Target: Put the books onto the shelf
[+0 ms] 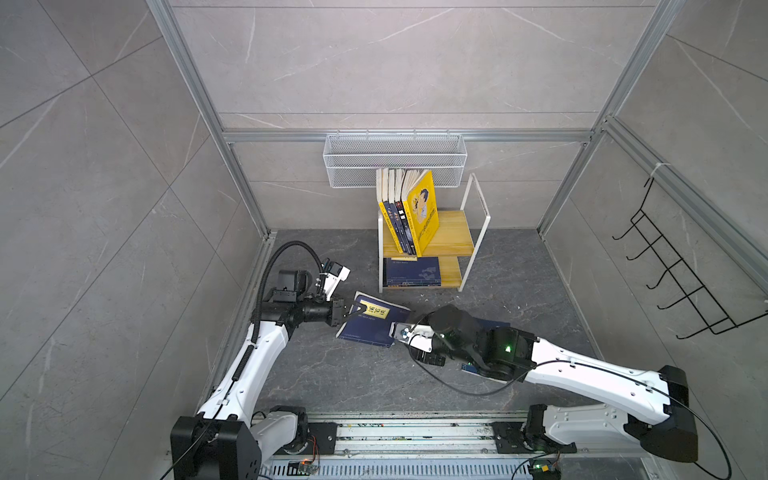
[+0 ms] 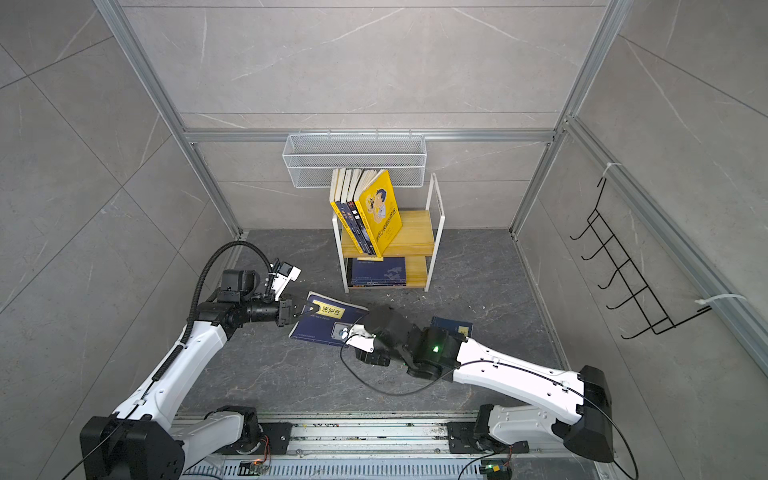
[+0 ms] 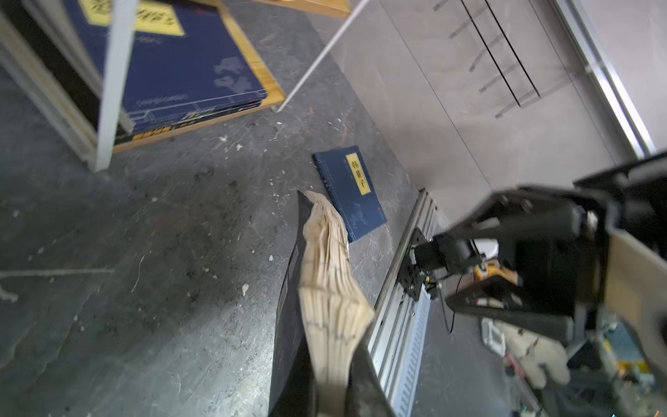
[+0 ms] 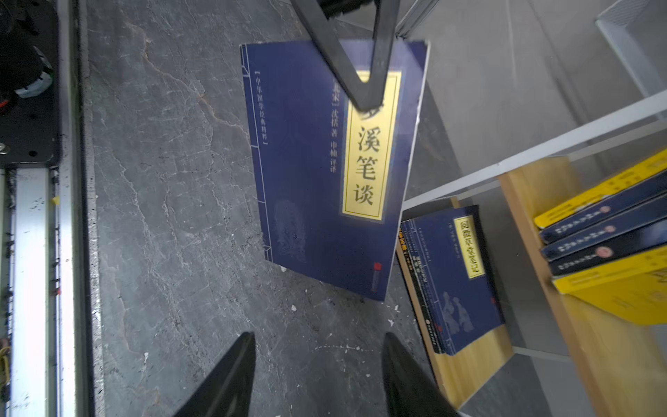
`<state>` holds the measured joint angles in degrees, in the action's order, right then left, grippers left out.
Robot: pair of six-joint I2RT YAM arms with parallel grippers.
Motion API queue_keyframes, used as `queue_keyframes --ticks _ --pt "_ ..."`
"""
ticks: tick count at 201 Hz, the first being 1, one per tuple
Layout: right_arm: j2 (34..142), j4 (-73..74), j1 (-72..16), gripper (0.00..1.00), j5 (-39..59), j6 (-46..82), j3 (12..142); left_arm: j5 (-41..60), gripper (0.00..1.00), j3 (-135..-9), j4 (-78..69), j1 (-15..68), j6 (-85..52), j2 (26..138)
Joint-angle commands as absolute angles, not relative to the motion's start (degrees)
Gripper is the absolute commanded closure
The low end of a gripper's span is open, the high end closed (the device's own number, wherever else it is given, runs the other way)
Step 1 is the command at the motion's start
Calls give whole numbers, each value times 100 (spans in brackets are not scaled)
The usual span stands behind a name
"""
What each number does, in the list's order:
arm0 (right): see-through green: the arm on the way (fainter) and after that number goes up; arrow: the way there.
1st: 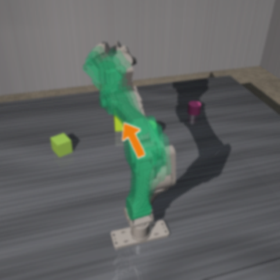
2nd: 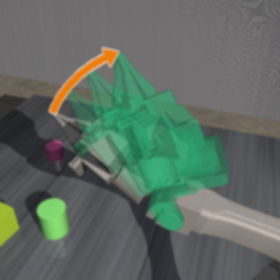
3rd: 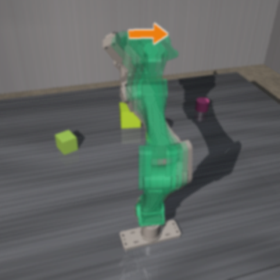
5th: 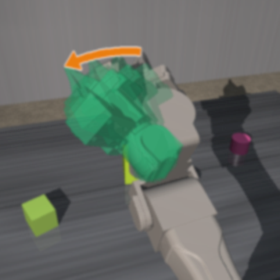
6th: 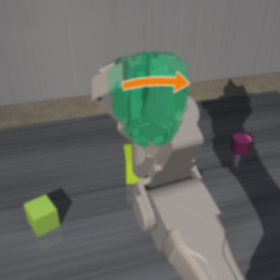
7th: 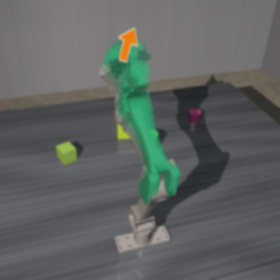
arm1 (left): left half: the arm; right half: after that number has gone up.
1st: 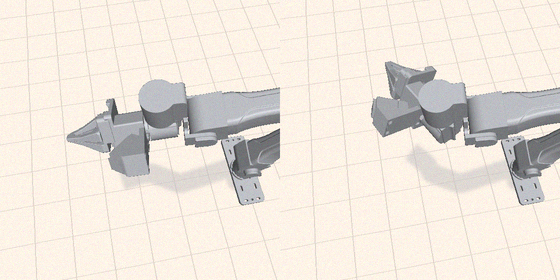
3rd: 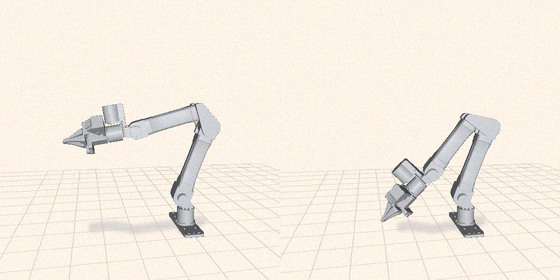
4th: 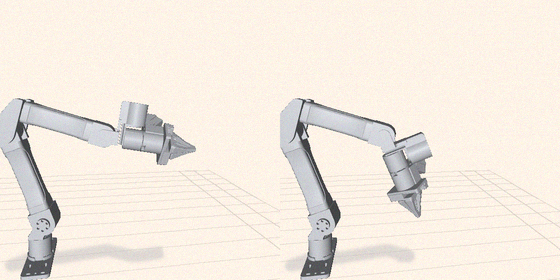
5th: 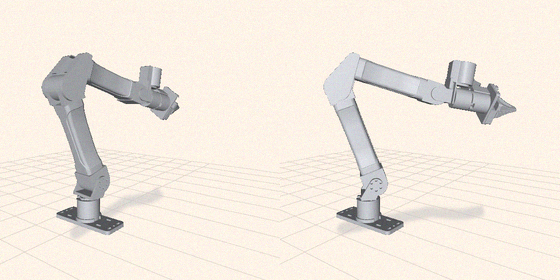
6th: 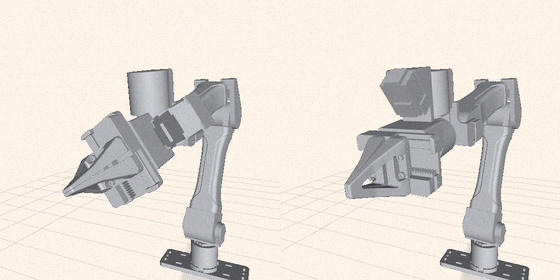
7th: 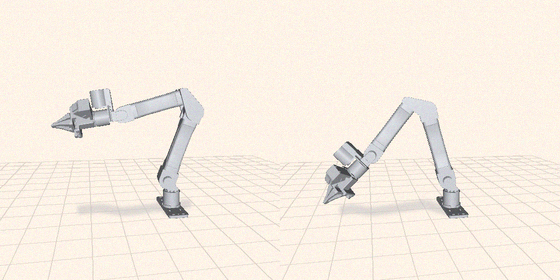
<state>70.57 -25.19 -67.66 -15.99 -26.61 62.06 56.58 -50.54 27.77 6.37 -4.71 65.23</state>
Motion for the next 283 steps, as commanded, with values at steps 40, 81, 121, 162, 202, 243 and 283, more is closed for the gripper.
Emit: queue_keyframes --ticks 40,81,121,162,202,243,283 --pt "8206 -1072 -7722 41 -4640 -2848 6155 5258 100 -5223 2109 589 -3394 6944" --pt "8774 -174 -7832 42 -4623 -2556 6011 5059 100 -4979 1619 519 -4600 6958" --pt "9349 556 -7833 42 -4318 -2540 5922 5378 100 -4893 1327 519 -5215 7031" --pt "9889 1281 -7655 39 -4361 -2689 5940 5435 100 -4781 1169 527 -5484 7027" --pt "10210 1599 -7281 43 -4456 -2535 5915 5463 100 -4685 1108 536 -5536 6975" --pt "10150 1834 -7107 81 -4465 -2676 5734 5378 100 -4615 1086 536 -5451 6952" --pt "9578 1485 -7113 100 -4238 -2766 5434 5032 80 -4649 1269 471 -4992 6940"
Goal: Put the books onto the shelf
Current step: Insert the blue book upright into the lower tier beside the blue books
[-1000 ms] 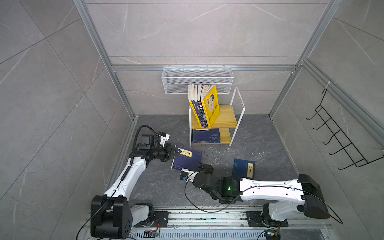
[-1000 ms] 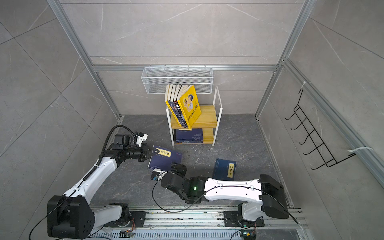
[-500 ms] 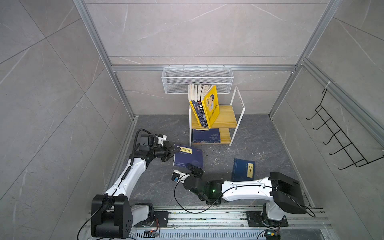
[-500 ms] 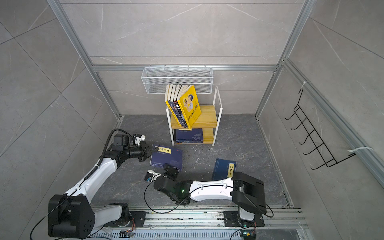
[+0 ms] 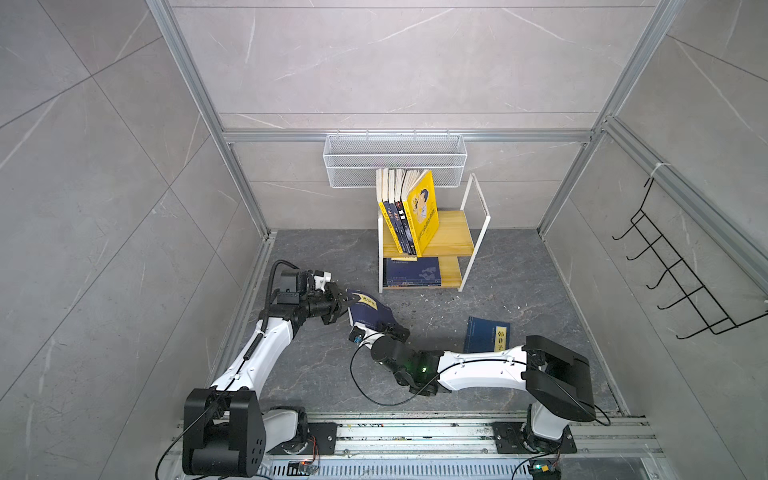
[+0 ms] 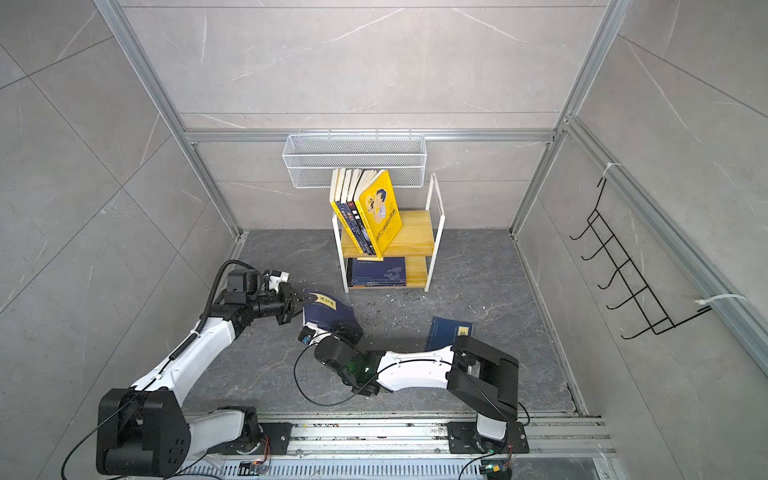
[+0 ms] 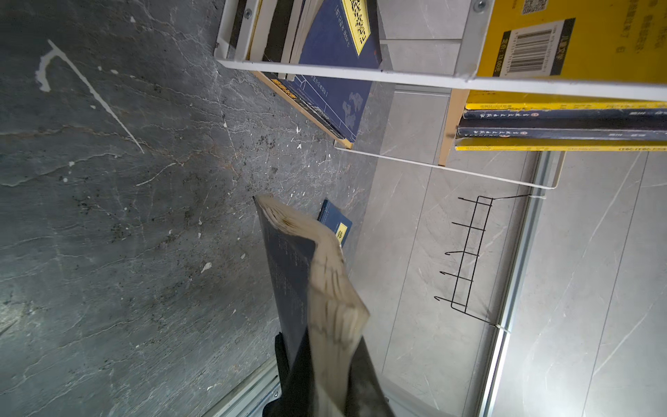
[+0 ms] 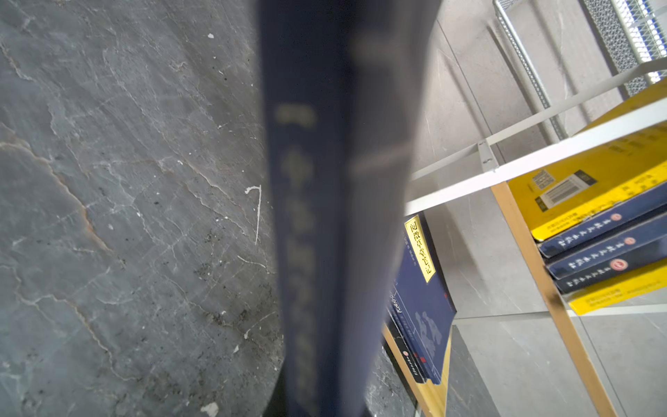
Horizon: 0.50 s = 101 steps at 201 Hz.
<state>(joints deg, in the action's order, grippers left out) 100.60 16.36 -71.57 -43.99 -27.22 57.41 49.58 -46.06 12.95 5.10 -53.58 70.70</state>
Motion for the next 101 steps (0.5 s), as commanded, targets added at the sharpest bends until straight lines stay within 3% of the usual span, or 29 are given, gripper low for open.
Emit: queue_keyframes --ticks 1,25,101 --pt "9570 1485 -7116 100 -4237 -2776 5424 5016 79 -4649 1271 468 -4979 6937" --pt "9294 1188 -7105 100 -4385 -2927 5344 4875 59 -4628 1305 324 -4631 6799" --pt "8121 -393 -6527 100 -3188 -3210 5245 4413 36 -4689 1960 -29 -3003 6340"
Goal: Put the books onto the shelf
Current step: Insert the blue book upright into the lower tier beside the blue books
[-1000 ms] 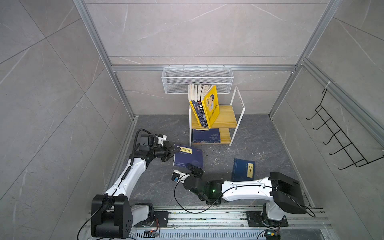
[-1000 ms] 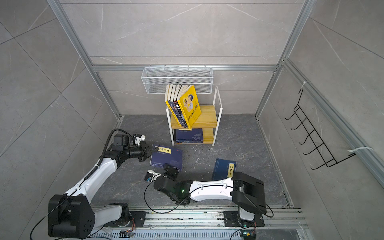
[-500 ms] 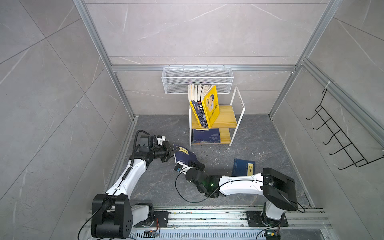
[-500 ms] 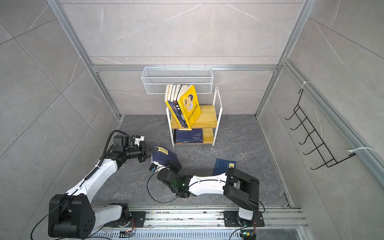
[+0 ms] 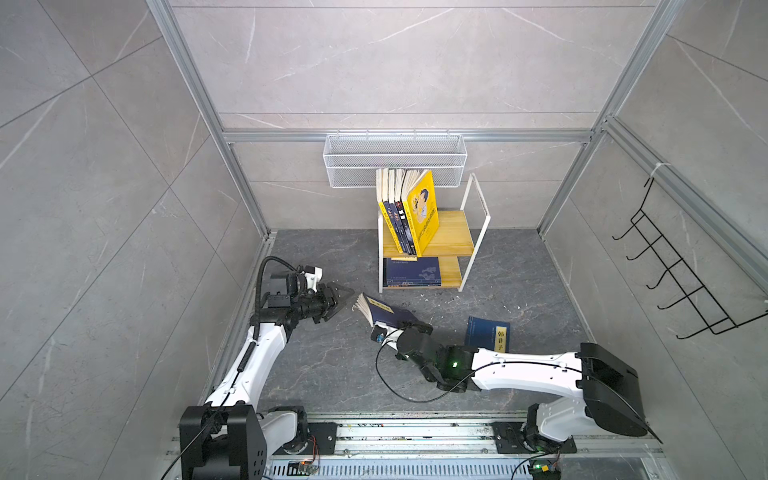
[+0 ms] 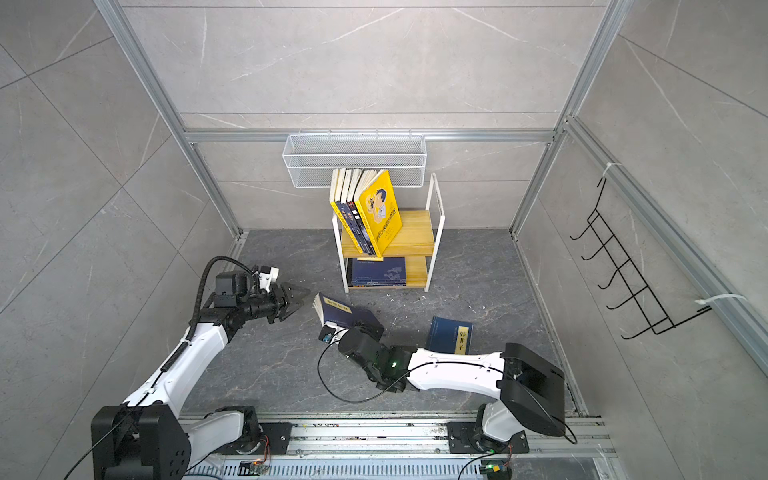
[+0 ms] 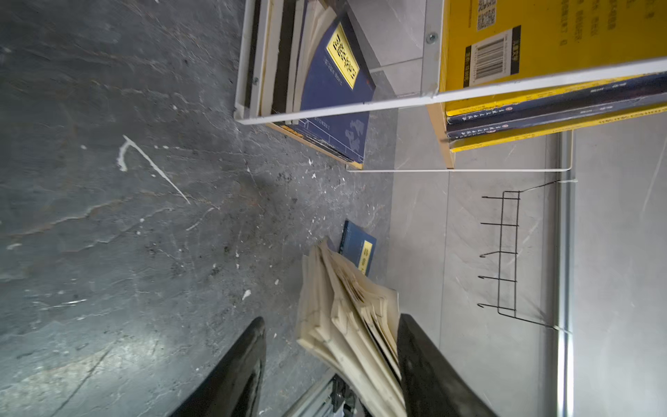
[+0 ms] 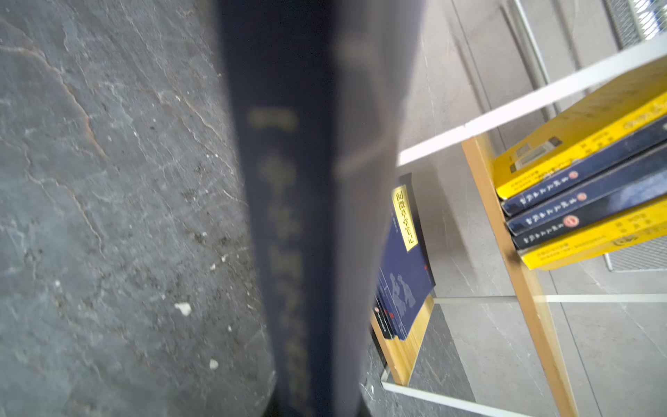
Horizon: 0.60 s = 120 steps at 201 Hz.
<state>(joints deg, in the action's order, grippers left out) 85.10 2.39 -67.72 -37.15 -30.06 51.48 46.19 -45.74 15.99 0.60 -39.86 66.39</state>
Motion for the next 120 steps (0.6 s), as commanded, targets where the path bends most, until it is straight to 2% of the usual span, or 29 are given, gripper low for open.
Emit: queue_keyframes --ticks 1,48,89,95,102,120 --pt "8117 -407 -6516 100 -3172 -3218 5251 4412 36 -4687 1969 -28 -2974 6330" --pt "7934 -1309 -5932 100 -2794 -3707 5756 3954 22 -4608 2379 -324 -2054 5758" --pt "8104 -1863 -5681 100 -3310 -4195 6380 3679 11 -4528 2418 -653 -1377 5495" --pt "8147 -1870 -5651 100 -3386 -4284 6455 3605 8 -4546 2485 -692 -1190 5468" --pt "8228 -1933 -5619 100 -3470 -4372 6567 3466 1 -4603 2610 -772 -996 5471" --pt "8448 -1984 -5592 100 -3677 -4603 6799 2967 0 -4816 2877 -888 -635 5480"
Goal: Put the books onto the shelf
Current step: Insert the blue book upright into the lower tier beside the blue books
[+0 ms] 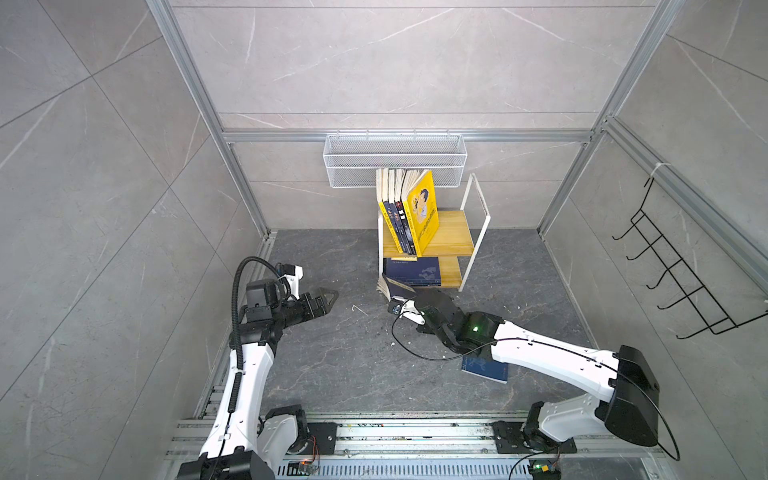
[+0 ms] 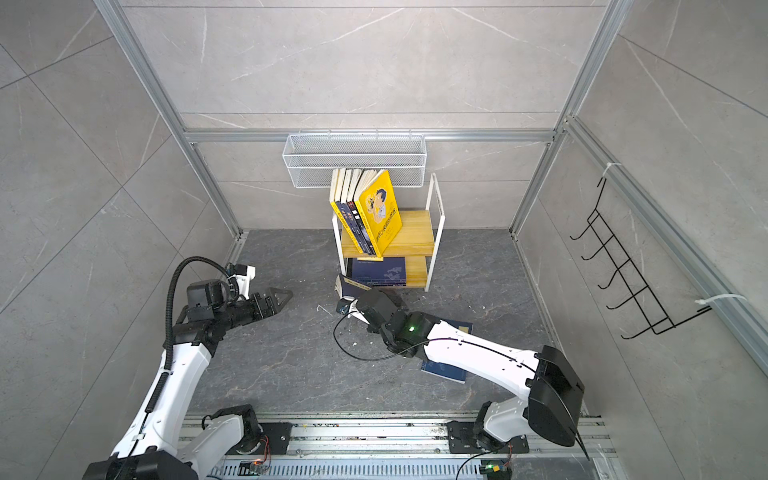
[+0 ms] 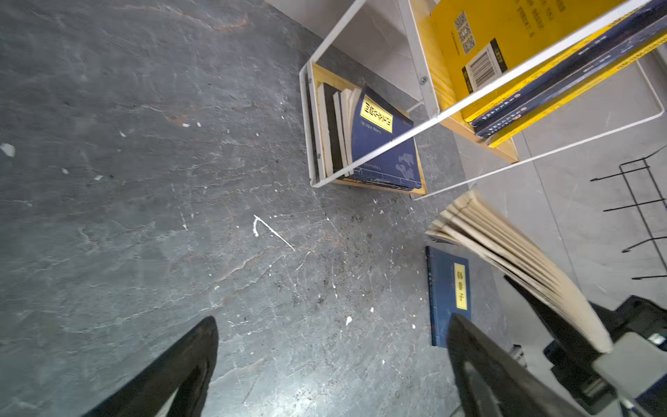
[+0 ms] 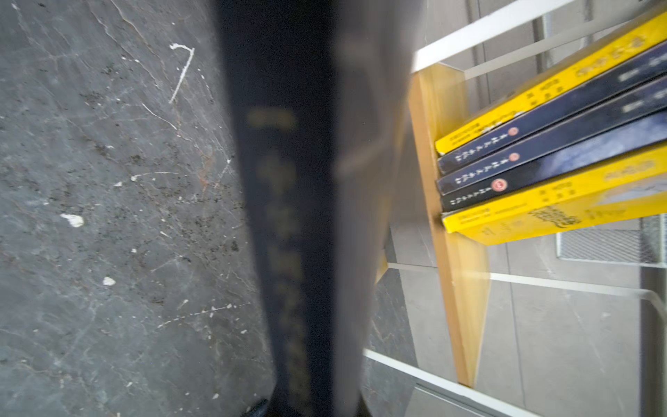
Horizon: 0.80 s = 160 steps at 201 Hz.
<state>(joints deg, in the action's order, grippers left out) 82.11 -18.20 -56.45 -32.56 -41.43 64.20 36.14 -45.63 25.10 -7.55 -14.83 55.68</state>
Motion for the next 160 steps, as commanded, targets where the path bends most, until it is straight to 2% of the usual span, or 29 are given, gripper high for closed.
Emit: queue_keyframes --ticks 1,24,73,160 --pt "8460 -1976 -5591 100 -3689 -4622 6801 2943 0 -4825 2884 -888 -616 5478" --pt "8696 -1679 -5488 100 -3957 -5034 6903 2565 0 -4971 3017 -837 -293 5499" --pt "9074 -920 -5211 100 -4279 -5742 6969 2582 0 -4933 3038 -791 -166 5467" --pt "9843 621 -4678 100 -3860 -6317 6754 2435 0 -4989 3043 -835 -151 5423"
